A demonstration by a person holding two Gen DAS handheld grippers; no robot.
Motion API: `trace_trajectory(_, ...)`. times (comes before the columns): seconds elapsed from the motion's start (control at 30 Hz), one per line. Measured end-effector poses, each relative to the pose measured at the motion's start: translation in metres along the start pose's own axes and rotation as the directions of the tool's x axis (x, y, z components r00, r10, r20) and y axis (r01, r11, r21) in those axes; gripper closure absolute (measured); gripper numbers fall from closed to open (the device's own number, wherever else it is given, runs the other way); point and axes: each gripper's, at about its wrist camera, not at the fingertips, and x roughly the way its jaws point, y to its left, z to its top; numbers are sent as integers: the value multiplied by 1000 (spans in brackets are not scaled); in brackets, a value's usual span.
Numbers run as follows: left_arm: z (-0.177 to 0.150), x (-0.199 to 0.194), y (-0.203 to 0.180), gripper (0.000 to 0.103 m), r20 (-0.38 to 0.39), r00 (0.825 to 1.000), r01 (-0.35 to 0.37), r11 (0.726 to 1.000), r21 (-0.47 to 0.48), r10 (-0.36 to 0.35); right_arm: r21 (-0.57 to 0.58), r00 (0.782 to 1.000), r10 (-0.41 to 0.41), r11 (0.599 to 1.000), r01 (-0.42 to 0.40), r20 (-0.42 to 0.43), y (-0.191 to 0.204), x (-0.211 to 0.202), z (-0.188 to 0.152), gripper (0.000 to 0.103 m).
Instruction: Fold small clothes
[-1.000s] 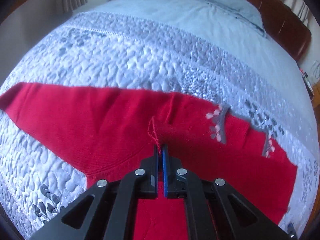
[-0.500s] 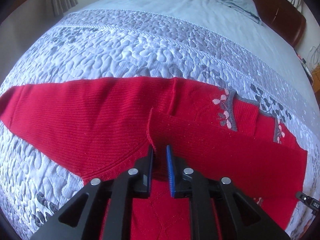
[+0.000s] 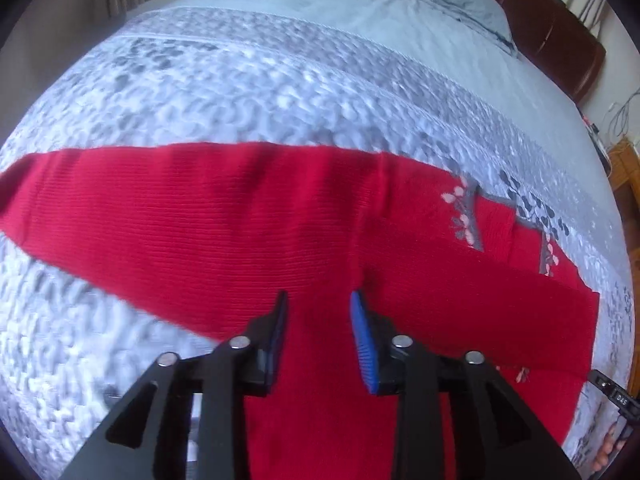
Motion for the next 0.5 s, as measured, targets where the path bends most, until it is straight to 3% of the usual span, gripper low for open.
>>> trace_trajectory(0.13, 0, -20, 62, 65, 12, 998, -60, 996, -61, 60, -55, 998, -27, 998, 29, 51, 25, -24, -22, 61)
trace_trajectory(0.23, 1, -30, 120, 65, 1, 993, -117, 980, -160, 118, -130, 999, 19, 991, -13, 51, 61, -30, -39, 61)
trace_trajectory(0.37, 2, -43, 194, 65, 0, 987, -154, 935, -320, 163, -209, 996, 94, 974, -91, 5, 111, -20, -53, 61)
trace_trajectory(0.5, 10, -44, 243, 63, -21, 977, -204, 893, -400, 214, -296, 991, 120, 946, -131, -56, 166, -3, -64, 61)
